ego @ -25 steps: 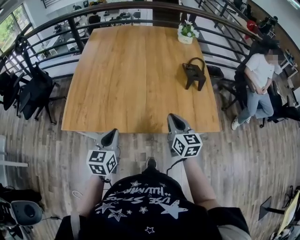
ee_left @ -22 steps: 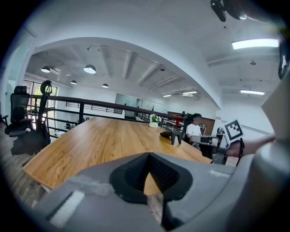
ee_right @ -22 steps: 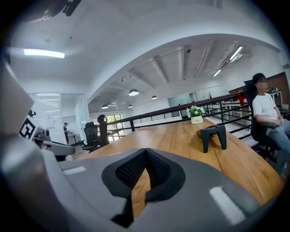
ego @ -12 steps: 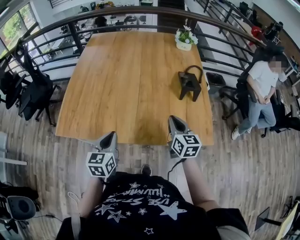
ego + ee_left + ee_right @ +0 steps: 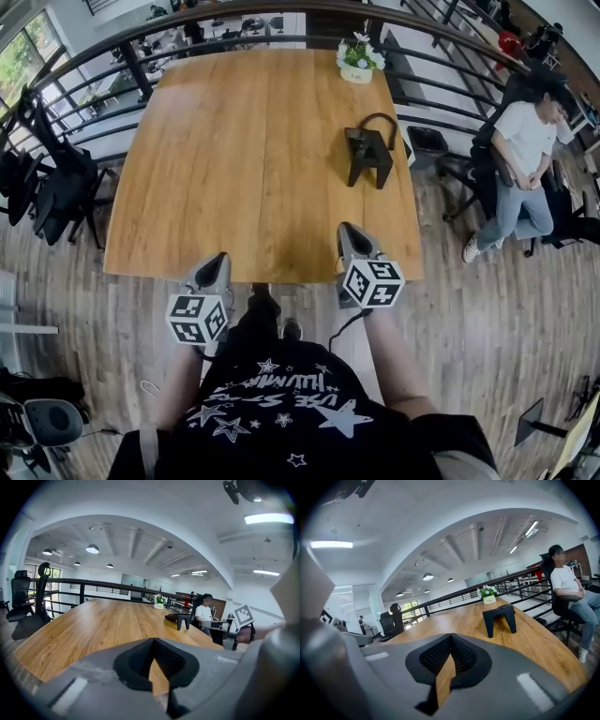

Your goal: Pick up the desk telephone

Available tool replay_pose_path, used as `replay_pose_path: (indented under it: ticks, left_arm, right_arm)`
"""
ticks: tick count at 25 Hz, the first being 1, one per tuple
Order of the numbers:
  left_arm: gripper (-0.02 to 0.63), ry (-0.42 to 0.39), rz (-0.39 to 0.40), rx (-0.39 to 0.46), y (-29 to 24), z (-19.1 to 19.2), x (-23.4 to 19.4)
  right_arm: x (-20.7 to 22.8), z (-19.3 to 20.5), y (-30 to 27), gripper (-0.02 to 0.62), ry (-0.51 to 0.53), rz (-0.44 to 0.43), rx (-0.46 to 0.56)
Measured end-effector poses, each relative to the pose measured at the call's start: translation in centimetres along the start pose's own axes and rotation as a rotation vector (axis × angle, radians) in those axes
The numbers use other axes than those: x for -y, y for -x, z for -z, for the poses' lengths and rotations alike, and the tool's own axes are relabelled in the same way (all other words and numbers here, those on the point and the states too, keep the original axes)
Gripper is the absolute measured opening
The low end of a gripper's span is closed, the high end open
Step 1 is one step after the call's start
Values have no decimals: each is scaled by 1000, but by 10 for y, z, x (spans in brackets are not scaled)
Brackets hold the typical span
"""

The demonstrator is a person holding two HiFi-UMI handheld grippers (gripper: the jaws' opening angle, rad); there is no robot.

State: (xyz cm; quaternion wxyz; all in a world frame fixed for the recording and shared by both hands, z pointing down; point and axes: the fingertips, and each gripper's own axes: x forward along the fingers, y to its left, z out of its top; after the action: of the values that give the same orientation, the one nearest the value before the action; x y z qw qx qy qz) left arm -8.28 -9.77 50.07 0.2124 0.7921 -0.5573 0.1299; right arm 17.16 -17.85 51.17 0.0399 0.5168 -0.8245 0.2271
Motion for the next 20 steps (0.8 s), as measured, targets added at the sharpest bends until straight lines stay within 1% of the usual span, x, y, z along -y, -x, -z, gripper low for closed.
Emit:
replay_pose_path:
  ticks: [4, 9, 12, 15, 16, 20]
  left_arm:
    - [2, -12, 45, -5, -25, -7, 11]
    - [2, -28, 112, -4, -64, -24, 20]
    - [2, -36, 134, 1, -85, -40, 19]
    - [2, -42, 159, 9, -105, -54, 20]
    - [2, -45, 166, 11, -112, -58, 20]
    - [2, -52, 187, 13, -133, -71, 16]
  right_arm:
    - [21, -1, 1, 0, 6, 44, -3]
    - [48, -6, -6, 0, -123, 90, -3]
    - [60, -14, -16, 17, -196, 105, -5]
    - [76, -21, -25, 19, -234, 139, 3]
    - [80, -23, -29, 28, -243, 147, 4]
    - [93, -31, -44, 43, -303, 159, 12]
